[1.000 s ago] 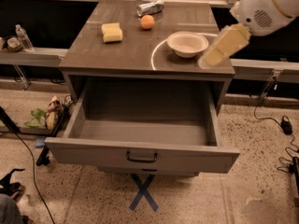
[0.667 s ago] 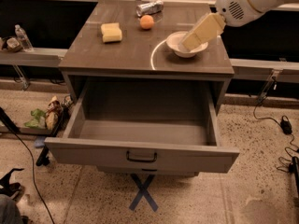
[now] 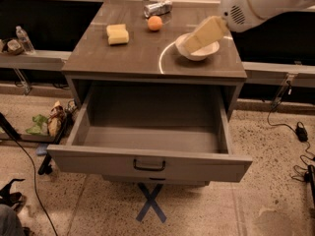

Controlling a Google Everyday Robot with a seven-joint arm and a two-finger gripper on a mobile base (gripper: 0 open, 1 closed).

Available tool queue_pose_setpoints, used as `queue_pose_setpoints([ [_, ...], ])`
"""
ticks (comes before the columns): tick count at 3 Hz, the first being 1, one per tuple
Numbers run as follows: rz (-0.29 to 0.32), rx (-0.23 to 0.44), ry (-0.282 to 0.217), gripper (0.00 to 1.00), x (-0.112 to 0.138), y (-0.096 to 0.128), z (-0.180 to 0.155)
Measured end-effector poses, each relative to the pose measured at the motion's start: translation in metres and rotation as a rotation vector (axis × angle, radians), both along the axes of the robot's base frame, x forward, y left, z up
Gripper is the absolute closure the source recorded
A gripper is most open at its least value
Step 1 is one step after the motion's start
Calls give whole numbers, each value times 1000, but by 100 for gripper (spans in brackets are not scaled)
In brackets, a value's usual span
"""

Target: Place sponge into top drawer

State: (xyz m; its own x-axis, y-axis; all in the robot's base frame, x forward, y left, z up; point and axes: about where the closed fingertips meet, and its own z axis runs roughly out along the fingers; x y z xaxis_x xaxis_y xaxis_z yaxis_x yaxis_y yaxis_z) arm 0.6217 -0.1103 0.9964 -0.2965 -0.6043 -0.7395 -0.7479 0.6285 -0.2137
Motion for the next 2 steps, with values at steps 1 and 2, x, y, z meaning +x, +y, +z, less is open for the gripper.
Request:
queue_pose_setpoints([
  [1,-82,107,12,0,27,35,-24],
  [2,-131,160,-32,0,63,67,-35],
])
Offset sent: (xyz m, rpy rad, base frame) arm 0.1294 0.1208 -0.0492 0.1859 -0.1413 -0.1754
